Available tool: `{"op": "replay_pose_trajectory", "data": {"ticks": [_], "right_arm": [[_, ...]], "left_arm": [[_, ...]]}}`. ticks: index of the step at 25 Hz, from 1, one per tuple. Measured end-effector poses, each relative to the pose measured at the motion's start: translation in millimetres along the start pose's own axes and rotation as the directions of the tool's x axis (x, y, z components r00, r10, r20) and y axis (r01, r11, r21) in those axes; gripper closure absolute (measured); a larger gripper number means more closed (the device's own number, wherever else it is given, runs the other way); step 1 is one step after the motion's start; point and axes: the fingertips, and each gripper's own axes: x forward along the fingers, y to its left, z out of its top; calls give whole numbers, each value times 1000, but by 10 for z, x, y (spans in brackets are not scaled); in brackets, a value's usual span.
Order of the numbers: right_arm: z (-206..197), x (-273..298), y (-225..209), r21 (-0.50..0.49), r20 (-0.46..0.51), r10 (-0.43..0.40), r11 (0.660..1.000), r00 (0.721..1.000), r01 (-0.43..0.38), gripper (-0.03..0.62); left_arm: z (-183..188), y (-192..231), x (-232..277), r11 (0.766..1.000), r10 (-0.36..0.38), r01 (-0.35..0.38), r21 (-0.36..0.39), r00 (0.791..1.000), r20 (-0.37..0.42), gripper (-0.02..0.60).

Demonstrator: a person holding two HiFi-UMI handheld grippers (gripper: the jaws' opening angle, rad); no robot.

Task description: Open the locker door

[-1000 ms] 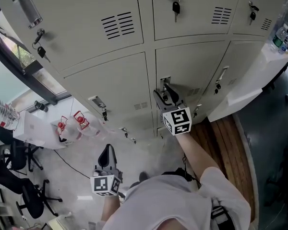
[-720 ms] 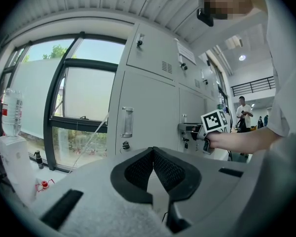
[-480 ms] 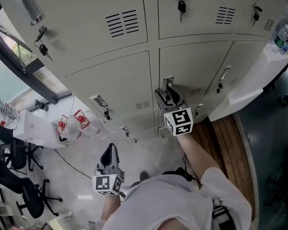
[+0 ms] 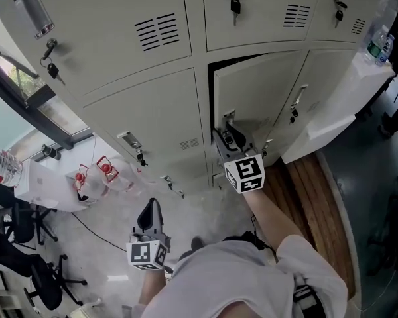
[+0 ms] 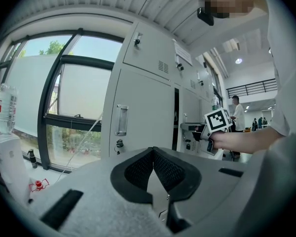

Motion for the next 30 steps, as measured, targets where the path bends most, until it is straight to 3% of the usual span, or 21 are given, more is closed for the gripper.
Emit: {"op": "replay_pose_trajectory", "data": {"ticks": [2, 13, 18, 24, 30], "right_arm": [[-5, -66, -22, -9, -4, -19, 1000, 1000, 19, 479], [-8, -469, -43, 18, -5, -63, 998, 998, 64, 479], [-21, -758, -78, 16, -8, -103, 995, 995, 103, 479], [-28, -1129, -159, 4, -17, -163, 987, 986, 163, 479], [-50, -1543, -321, -15, -34, -244, 970, 969, 243, 479]], "left_arm": [[-2, -45, 4, 1000, -14, 14, -2, 1000, 3, 578], [-17, -191, -66, 998, -59, 59, 5, 998, 7, 578], [-31, -340, -58, 993, -116, 116, 13, 993, 2, 578], [-6, -572, 39, 978, -206, 206, 24, 979, 6, 578], [5, -931, 170, 948, -317, 317, 35, 948, 5, 578]]}}
